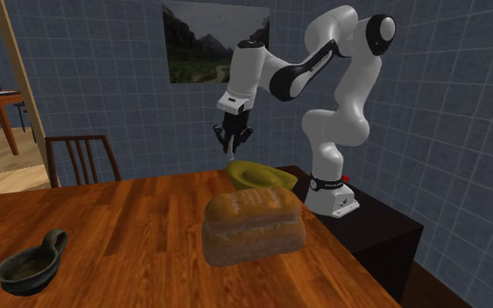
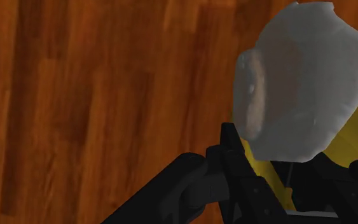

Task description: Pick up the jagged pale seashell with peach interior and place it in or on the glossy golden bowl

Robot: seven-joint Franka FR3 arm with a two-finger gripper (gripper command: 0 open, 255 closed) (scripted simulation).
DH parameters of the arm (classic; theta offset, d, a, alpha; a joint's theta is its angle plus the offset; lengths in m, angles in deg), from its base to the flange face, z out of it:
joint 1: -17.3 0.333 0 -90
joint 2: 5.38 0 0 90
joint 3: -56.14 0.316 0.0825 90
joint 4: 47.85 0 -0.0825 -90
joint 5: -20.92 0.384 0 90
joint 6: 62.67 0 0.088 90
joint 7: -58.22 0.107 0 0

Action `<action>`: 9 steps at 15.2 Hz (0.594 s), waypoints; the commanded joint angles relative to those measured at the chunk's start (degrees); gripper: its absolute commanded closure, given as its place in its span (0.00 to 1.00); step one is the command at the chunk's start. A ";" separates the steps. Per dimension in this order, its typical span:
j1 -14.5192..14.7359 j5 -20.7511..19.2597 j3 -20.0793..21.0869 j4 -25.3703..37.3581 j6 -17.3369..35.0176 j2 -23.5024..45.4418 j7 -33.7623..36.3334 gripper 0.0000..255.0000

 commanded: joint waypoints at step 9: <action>0.50 1.34 4.25 -13.31 -3.51 -15.06 3.86 1.00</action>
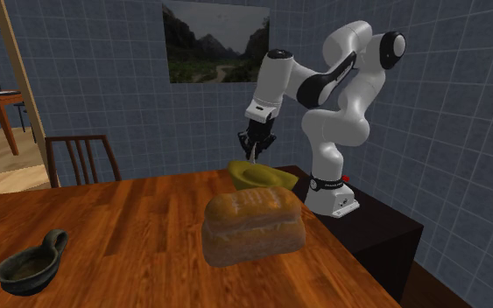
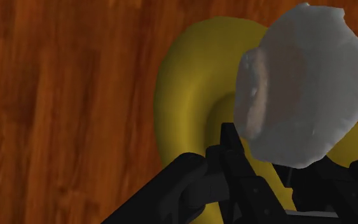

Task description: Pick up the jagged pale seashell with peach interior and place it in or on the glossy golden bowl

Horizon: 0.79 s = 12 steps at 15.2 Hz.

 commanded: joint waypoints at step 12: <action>-0.96 -1.94 -0.65 -3.34 5.75 2.69 1.92 1.00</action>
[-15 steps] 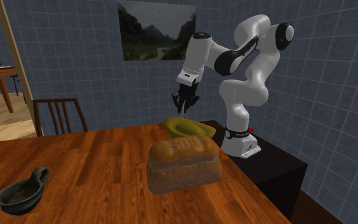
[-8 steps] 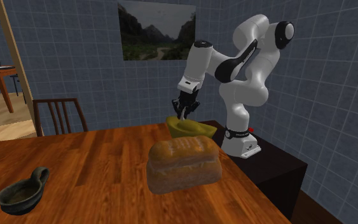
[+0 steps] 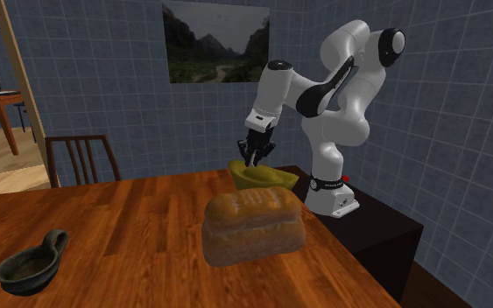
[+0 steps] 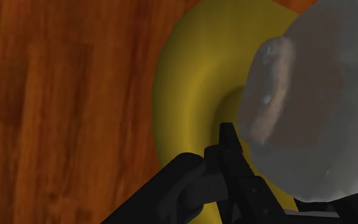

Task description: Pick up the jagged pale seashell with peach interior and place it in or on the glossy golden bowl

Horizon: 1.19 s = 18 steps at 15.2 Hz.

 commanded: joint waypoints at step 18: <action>2.83 4.58 2.89 4.35 -9.76 -4.40 -0.96 0.00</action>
